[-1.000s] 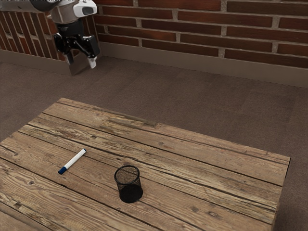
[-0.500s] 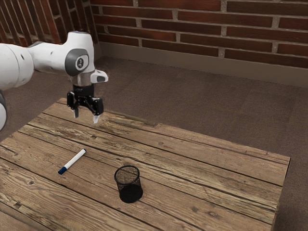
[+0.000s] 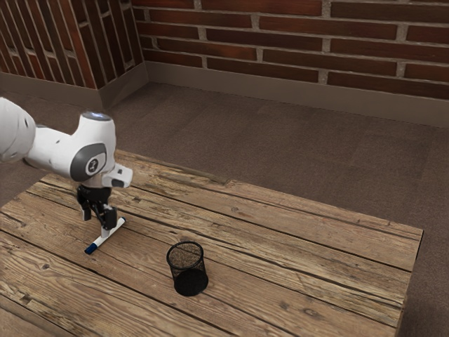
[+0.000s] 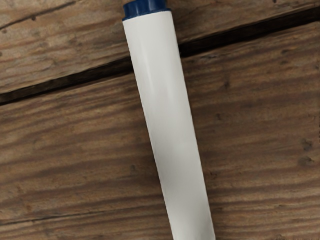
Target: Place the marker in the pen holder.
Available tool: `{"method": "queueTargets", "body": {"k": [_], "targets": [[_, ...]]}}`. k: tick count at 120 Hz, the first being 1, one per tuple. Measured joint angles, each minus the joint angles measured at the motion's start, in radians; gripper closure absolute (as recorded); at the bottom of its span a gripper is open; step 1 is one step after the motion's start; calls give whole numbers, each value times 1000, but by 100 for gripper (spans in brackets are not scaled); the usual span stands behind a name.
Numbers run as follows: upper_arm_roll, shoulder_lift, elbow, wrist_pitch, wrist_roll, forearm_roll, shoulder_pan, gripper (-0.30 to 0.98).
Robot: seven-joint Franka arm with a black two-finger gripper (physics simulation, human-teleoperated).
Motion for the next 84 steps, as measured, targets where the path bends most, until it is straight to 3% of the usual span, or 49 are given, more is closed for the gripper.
{"method": "queueTargets", "body": {"k": [37, 84], "targets": [[17, -35, -96, 85, 88, -14, -11, 0], [41, 48, -6, -58, 27, -89, -23, 2]]}}
